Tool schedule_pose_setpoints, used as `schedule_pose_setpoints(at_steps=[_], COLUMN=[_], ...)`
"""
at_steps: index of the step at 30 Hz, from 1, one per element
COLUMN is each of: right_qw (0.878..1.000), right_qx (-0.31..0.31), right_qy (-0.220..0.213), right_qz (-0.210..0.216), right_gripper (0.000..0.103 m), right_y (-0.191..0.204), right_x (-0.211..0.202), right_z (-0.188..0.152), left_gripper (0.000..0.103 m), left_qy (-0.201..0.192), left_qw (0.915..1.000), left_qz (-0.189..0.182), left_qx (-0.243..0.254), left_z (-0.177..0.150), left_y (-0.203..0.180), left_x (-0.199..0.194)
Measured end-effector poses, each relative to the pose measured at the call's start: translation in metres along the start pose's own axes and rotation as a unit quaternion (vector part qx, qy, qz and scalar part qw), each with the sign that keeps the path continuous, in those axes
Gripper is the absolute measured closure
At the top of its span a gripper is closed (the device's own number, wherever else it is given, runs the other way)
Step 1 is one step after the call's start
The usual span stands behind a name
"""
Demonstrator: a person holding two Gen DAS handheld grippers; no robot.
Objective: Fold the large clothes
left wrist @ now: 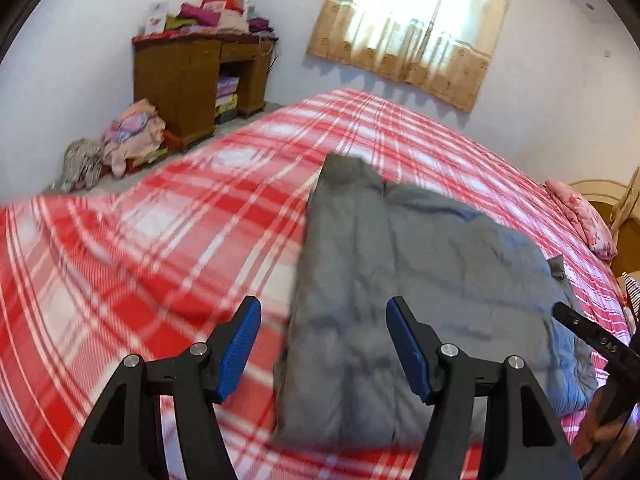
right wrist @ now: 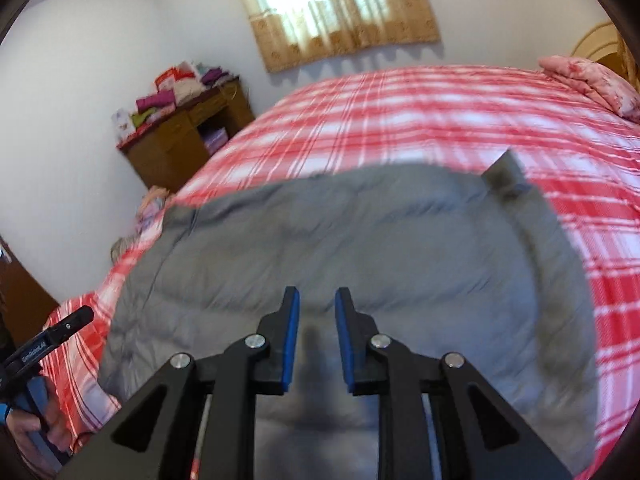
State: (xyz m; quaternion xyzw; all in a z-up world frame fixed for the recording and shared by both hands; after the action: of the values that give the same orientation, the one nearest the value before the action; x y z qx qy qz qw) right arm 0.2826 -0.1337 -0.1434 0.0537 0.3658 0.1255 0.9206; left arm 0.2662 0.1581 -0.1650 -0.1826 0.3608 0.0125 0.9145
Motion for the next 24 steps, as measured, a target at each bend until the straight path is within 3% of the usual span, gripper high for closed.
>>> schedule_pose_setpoints(at_steps=[3, 7, 11, 19, 24], right_qw=[1.000, 1.000, 0.999, 0.998, 0.996], right_qx=[-0.010, 0.009, 0.017, 0.049, 0.070], right_qy=[0.002, -0.003, 0.032, 0.028, 0.023], right_qz=[0.011, 0.004, -0.017, 0.021, 0.041], right_gripper=[0.081, 0.081, 0.084, 0.089, 0.094], right_y=[0.018, 0.012, 0.000, -0.021, -0.028], right_x=[0.012, 0.038, 0.081, 0.093, 0.091], right_z=[0.010, 0.030, 0.016, 0.004, 0.000], left_gripper=[0.037, 0.037, 0.037, 0.037, 0.037], left_qy=[-0.007, 0.022, 0.056, 0.034, -0.001], left_qw=[0.9997, 0.9962, 0.9859, 0.9726, 0.9669], left_qz=[-0.002, -0.053, -0.102, -0.181, -0.194], left_qx=[-0.025, -0.066, -0.121, -0.142, -0.166], left_z=[-0.006, -0.004, -0.016, -0.017, -0.027], left_y=[0.007, 0.001, -0.010, -0.036, -0.025], left_x=[0.003, 0.033, 0.060, 0.058, 0.023])
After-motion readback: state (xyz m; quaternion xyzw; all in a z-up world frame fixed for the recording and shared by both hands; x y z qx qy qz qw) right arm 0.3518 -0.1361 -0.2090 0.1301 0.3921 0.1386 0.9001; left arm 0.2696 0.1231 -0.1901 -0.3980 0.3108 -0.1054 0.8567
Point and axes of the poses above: each gripper's, at about its wrist camera, not at the fingertips, and x roughly the way its jaws point, y to its left, z to its top, the point moved 7 cm from there along x, roughly the way its jaws point, and after that the axes turned 6 degrees about -x, right-handed, at the moved point
